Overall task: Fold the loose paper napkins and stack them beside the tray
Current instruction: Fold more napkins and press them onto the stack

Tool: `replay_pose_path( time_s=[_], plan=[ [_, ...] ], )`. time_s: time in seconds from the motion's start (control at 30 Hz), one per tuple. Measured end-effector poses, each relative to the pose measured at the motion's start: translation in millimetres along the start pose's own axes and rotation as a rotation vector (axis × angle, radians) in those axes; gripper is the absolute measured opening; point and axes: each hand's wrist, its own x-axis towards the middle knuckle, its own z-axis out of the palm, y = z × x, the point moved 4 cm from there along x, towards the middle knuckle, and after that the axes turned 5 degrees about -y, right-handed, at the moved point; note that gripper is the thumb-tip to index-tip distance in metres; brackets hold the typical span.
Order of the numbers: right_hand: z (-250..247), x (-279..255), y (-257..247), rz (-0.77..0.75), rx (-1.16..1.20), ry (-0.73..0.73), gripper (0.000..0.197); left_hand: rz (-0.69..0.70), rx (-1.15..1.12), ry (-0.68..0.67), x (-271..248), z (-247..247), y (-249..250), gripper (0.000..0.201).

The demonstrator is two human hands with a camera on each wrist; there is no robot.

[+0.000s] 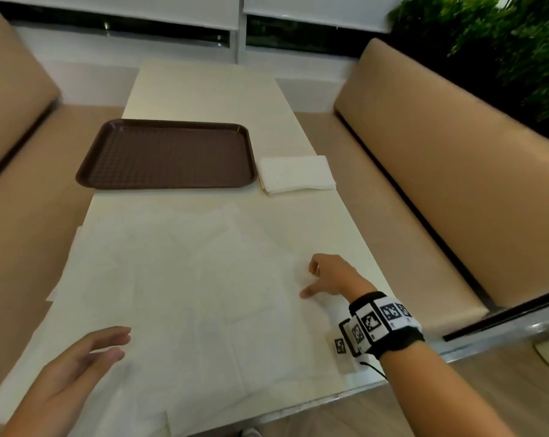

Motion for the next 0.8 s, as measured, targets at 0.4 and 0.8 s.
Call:
replay_pose_path(
  time_s=[0.4,0.8],
  plan=[
    [-4,-28,41,0.006,0.236,-0.14,0.06,-0.101,-0.019,0.08,-21,-48,-58,0.055],
    [-117,-136,-19,-0.688,1.016,0.213,0.04,0.216,-0.042,-0.074,8,10,101,0.049]
  ],
)
